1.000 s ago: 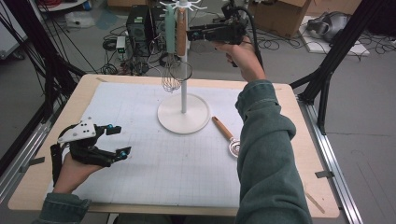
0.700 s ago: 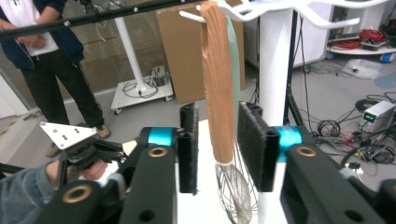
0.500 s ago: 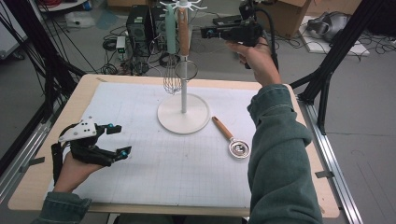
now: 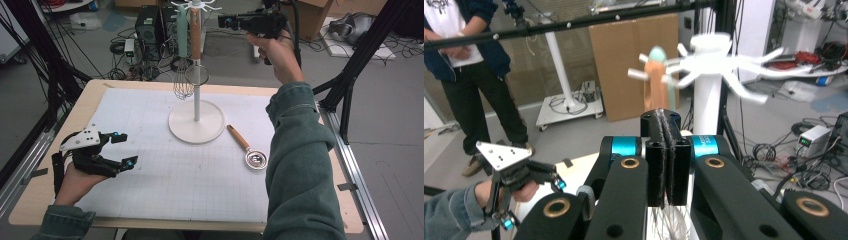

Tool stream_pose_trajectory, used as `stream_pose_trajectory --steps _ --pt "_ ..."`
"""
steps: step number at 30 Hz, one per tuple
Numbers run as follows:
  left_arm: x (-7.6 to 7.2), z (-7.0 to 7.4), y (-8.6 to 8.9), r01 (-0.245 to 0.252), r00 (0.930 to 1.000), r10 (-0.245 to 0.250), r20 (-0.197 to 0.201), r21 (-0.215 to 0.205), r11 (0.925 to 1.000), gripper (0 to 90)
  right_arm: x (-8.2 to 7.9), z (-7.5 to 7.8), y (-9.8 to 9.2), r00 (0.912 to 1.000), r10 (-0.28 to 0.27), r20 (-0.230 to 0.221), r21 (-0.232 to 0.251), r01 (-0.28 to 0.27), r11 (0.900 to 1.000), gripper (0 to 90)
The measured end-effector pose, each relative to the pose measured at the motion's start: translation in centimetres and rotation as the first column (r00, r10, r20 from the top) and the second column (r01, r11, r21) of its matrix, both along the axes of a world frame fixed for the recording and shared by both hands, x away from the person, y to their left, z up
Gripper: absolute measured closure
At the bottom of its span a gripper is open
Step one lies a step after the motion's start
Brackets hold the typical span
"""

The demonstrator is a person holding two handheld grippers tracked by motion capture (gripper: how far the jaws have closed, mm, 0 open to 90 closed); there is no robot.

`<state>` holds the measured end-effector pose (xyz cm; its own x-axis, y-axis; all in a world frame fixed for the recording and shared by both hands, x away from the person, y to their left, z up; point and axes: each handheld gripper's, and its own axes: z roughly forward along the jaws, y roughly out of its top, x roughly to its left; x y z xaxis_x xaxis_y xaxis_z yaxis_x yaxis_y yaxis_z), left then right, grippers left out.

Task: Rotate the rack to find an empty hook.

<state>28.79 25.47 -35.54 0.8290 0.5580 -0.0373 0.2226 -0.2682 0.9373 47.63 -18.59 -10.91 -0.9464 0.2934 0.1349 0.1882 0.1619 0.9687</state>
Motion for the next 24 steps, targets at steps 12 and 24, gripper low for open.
stream_pose_trajectory --steps 12,24 --pt "-0.1 0.1 -0.1 0.009 1.0000 -0.009 0.002 0.001 1.0000 14.7 0.7 1.2 1.1 0.9996 -0.028 0.004 -0.015 0.028 0.999 89.1" --pt "-0.1 0.2 0.0 0.011 0.9999 -0.011 0.002 -0.001 0.9999 14.7 0.8 1.3 2.4 0.9998 -0.022 0.000 -0.027 0.022 0.999 89.2"
